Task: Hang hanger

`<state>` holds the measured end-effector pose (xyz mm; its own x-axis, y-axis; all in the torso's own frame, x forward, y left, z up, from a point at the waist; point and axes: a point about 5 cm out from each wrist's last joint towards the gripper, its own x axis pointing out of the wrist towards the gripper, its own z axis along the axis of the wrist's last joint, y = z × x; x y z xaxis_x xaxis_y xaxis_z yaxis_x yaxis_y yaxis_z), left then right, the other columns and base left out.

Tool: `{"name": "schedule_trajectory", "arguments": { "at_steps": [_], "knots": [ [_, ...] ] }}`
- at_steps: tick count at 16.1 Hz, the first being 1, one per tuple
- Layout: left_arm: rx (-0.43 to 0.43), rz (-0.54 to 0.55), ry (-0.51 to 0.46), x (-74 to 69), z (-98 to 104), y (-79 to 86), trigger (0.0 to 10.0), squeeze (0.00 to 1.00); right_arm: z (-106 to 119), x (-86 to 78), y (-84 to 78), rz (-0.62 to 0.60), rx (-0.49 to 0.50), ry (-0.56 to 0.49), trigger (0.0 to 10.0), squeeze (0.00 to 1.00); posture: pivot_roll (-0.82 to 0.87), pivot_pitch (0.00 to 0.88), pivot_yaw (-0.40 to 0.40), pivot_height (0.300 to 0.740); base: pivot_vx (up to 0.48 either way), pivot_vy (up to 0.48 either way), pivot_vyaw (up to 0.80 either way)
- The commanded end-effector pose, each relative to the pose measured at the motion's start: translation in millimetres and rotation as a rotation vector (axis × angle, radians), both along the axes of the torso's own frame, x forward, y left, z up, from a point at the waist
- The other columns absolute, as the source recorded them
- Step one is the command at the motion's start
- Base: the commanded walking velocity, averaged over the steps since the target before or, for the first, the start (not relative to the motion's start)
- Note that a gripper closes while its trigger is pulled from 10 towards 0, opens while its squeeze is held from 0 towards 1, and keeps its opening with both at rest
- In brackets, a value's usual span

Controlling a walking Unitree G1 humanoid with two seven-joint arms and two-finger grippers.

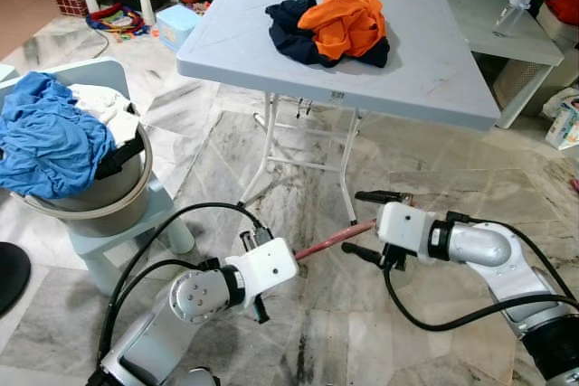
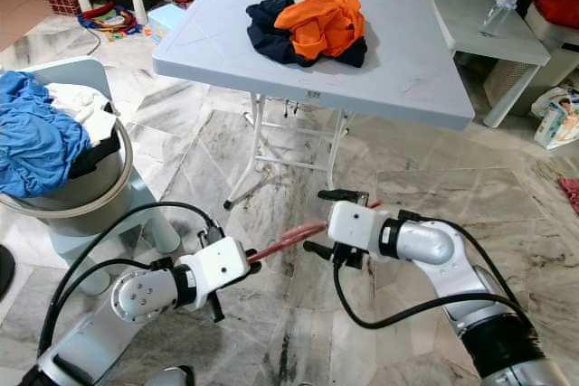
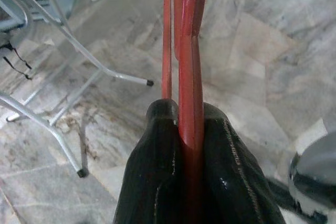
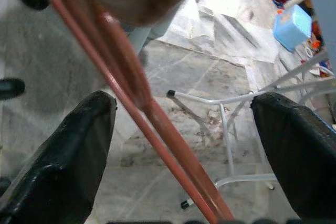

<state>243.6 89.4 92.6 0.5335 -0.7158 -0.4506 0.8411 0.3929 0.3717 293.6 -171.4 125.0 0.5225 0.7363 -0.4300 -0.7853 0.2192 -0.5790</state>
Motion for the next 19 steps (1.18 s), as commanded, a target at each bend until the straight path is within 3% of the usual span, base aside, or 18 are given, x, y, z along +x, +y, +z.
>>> {"name": "schedule_trajectory", "arguments": {
  "at_steps": [1,2,5,10,16,17,19],
  "knots": [
    [-0.002,-0.035,-0.017,0.0,3,-5.6,10.0,0.00,-2,1.3,-1.7,0.025,-0.057,-0.017,3.0,0.00,0.06,0.093,-0.124,0.740,0.000,0.000,0.00],
    [-0.002,-0.038,-0.019,0.8,3,-6.7,10.0,0.00,-3,7.2,-5.6,0.012,-0.101,-0.063,0.0,0.00,0.05,0.091,-0.124,0.740,0.000,0.000,0.00],
    [-0.007,-0.042,-0.017,1.5,2,-8.4,10.0,0.00,-1,16.2,-15.2,0.010,-0.191,-0.091,0.0,0.00,0.04,0.086,-0.124,0.740,0.000,0.000,0.00],
    [0.012,-0.072,-0.054,10.2,5,-9.6,10.0,0.00,-2,26.4,-16.1,0.114,-0.333,-0.079,0.0,0.00,0.04,0.072,-0.130,0.740,0.000,0.000,0.00],
    [0.014,-0.094,-0.068,14.8,5,-11.7,10.0,0.00,-6,34.4,-20.9,0.160,-0.422,-0.063,0.0,0.00,0.04,0.061,-0.124,0.740,0.000,0.000,0.00],
    [0.012,-0.099,-0.069,14.6,5,-12.8,10.0,0.00,-7,35.0,-21.3,0.163,-0.431,-0.066,1.0,0.00,0.04,0.060,-0.123,0.740,0.000,0.000,0.00],
    [0.004,-0.127,-0.067,12.8,6,-15.6,10.0,0.00,-10,37.8,-23.1,0.149,-0.453,-0.067,1.1,0.00,0.04,0.059,-0.122,0.740,0.000,0.000,0.00]
  ]
}}
